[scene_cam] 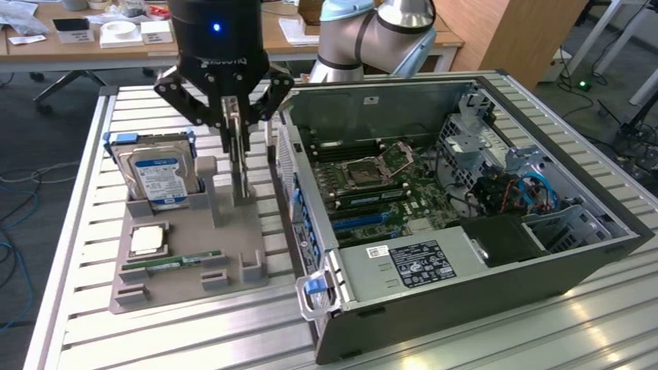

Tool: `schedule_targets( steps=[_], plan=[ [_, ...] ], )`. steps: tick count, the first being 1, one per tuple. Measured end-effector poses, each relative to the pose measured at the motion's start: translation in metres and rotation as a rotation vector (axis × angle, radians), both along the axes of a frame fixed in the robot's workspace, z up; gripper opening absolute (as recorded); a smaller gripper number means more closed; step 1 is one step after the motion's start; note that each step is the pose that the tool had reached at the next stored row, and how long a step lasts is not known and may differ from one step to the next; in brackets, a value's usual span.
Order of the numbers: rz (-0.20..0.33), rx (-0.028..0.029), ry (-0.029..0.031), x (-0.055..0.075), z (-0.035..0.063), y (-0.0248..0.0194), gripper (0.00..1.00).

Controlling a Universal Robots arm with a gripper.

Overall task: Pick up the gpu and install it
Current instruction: 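Pick up the gpu and move the gpu toward the slot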

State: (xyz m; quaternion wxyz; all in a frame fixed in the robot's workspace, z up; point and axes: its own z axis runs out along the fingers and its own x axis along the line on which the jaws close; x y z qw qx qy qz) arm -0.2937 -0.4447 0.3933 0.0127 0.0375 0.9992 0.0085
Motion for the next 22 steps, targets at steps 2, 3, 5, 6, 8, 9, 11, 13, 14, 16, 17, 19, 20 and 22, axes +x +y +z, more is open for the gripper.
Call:
schedule_targets(
  steps=[2, 3, 5, 6, 8, 9, 11, 13, 14, 16, 17, 19, 20, 22],
  plan=[
    [0.0, 0.0, -0.0003, 0.0, 0.007, 0.0, 0.27],
    [0.0, 0.0, -0.0006, 0.0, 0.0103, 0.0, 0.27],
    [0.0, 0.0, -0.0012, 0.0, 0.0165, 0.0, 0.27],
    [0.0, 0.0, -0.0015, 0.0, 0.0192, 0.0, 0.27],
    [0.0, 0.0001, -0.002, 0.0, 0.021, 0.0, 0.27],
    [0.0, 0.0001, -0.002, 0.0, 0.021, 0.0, 0.27],
    [0.0, 0.0, -0.0019, 0.0, 0.0211, 0.0, 0.27],
    [0.0, -0.0001, -0.0019, 0.0, 0.0211, 0.0, 0.27],
    [0.0, -0.0001, -0.0019, 0.0, 0.0211, 0.0, 0.27],
    [0.0, 0.0, -0.0019, 0.0, 0.0211, 0.0, 0.27],
    [0.0, 0.0, -0.0019, 0.0, 0.0212, 0.0001, 0.27],
    [0.0, 0.0004, -0.0018, 0.001, 0.0212, 0.0, 0.27],
    [0.0, 0.0011, -0.0018, 0.002, 0.0212, 0.0, 0.27],
    [0.0, 0.0029, -0.0018, 0.003, 0.0212, 0.0, 0.27]
  ],
)
